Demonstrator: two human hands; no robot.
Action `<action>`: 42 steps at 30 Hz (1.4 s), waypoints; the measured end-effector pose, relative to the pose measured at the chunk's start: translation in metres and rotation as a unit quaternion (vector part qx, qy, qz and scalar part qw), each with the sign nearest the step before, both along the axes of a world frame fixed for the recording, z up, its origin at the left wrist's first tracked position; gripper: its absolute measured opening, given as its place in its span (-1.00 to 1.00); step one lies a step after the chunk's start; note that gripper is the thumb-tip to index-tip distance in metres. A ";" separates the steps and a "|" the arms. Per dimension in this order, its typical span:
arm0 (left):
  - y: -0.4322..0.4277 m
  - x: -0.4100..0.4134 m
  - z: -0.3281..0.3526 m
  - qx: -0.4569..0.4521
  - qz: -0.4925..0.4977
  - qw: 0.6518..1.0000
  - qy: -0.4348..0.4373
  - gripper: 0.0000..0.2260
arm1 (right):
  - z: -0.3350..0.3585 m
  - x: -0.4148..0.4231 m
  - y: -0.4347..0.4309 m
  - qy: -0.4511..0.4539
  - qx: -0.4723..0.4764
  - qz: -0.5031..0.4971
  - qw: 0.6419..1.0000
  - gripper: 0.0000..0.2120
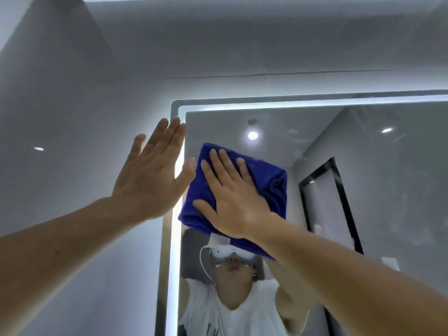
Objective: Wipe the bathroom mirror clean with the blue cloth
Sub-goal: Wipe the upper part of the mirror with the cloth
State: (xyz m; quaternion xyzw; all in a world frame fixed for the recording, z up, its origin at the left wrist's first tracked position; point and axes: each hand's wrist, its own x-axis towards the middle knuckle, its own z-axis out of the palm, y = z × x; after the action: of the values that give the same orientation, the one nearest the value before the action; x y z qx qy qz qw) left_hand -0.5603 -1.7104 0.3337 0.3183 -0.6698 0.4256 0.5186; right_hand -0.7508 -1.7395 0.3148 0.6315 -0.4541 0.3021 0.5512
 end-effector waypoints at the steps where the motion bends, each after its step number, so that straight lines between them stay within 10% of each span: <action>1: 0.002 -0.001 -0.004 0.003 -0.003 1.000 -0.005 -0.32 | -0.022 -0.005 0.001 0.003 0.009 -0.006 1.000 -0.27; 8: 0.006 -0.007 -0.003 0.016 0.001 1.000 -0.015 -0.31 | 0.007 -0.037 0.015 0.050 0.034 -0.046 0.997 -0.32; 18: -0.004 0.009 -0.001 0.011 0.001 1.000 -0.017 -0.36 | 0.143 -0.021 0.013 -0.237 -0.028 -0.082 0.968 -0.29; 42: -0.002 -0.029 -0.118 0.079 -0.030 0.996 -0.019 -0.38 | -0.208 -0.028 0.015 -0.035 0.005 -0.045 0.998 -0.42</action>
State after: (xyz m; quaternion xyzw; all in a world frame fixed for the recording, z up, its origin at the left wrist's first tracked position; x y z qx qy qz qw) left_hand -0.5896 -1.7125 0.2158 0.3300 -0.7204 0.3619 0.4910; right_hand -0.7787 -1.7247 0.1068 0.6022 -0.5023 0.2971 0.5448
